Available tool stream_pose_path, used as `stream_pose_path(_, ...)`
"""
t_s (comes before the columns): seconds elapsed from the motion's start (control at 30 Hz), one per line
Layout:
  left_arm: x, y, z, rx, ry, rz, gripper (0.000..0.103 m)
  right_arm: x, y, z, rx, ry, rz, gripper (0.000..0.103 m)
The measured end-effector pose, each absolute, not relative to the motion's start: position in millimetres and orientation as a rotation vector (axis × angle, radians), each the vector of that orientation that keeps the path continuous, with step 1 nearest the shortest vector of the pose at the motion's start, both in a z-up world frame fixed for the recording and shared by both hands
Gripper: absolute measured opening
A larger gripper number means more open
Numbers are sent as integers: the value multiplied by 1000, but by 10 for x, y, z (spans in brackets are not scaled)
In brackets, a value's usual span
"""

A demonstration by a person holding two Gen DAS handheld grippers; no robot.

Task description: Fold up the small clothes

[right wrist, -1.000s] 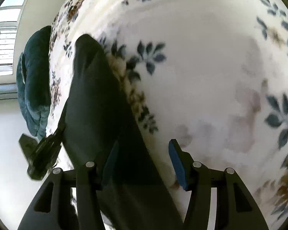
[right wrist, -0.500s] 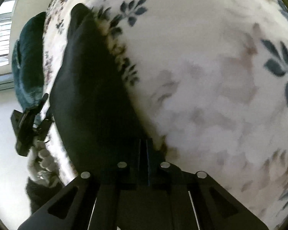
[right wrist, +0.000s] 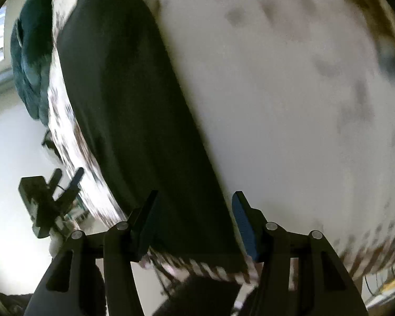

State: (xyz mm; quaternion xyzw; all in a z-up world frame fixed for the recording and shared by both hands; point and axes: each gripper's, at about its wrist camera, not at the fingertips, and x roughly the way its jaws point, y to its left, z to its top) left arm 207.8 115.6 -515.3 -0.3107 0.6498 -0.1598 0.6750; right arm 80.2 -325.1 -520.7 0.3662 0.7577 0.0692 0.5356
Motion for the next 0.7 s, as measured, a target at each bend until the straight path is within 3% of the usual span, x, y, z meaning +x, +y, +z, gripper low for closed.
stream_pose_path(0.2,1356,1019,-5613,-711,1594,-305,72,147,-2993,-5585,889,1872,190,60)
stream_pose_path(0.43,1099,769,-5719,-741,1540,-374,73,-161,-2577,-5895,1037,1788,293,60)
stream_pose_path(0.47,1080,730,-5696,-732,1536,-389,66,-157,-2508,-5907,1045,1775,293,60)
stream_pose_path(0.5,1063,691,-5659,-716,1538,-402,31,-161,-2467,-5908,1044,1765,294,61)
stream_pose_path(0.53,1050,662,-5629,-700,1548,-402,7,-149,-2410,-5904,1042,1755,294,60)
stream_pose_path(0.6,996,709,-5583,-720,1528,-391,7,-200,-2400,-5839,1043,1722,290,35)
stream_pose_path(0.63,991,711,-5544,-734,1520,-383,7,-218,-2376,-5796,1042,1711,286,13)
stream_pose_path(0.7,974,756,-5413,-764,1492,-376,7,-185,-2316,-5663,1037,1678,280,12)
